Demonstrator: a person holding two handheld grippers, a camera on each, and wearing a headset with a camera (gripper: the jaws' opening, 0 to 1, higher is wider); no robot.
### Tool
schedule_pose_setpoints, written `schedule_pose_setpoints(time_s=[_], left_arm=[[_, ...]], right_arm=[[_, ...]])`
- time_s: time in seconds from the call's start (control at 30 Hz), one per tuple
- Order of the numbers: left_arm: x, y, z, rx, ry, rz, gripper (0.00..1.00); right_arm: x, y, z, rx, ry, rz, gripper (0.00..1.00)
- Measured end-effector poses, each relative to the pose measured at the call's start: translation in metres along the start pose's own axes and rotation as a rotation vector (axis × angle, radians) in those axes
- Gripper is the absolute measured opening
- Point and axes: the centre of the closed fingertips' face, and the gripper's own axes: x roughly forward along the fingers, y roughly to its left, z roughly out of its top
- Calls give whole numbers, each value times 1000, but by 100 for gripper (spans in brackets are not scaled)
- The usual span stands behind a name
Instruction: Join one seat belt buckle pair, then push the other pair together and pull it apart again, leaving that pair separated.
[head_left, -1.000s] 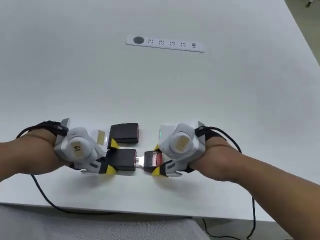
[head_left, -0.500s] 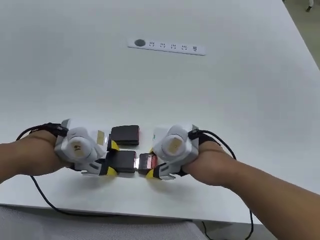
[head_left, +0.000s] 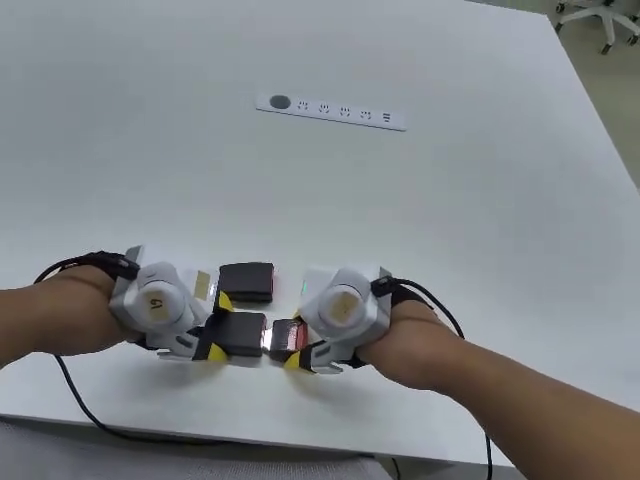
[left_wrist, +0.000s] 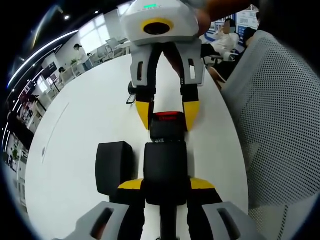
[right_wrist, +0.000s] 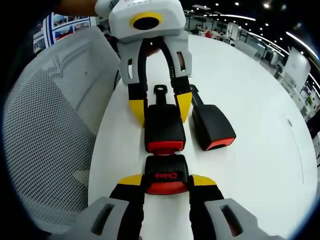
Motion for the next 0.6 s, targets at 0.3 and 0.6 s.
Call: schedule_pose_setpoints(time_s=[0.3,0.6], left_arm=[[0,0,0,-7,-7,-8,32],[0,2,-1,-30,2,-8,32]], right_arm=[[-4,1,-2,-22,-1,-5,30],[-5,0,-2,-6,3,12,30]])
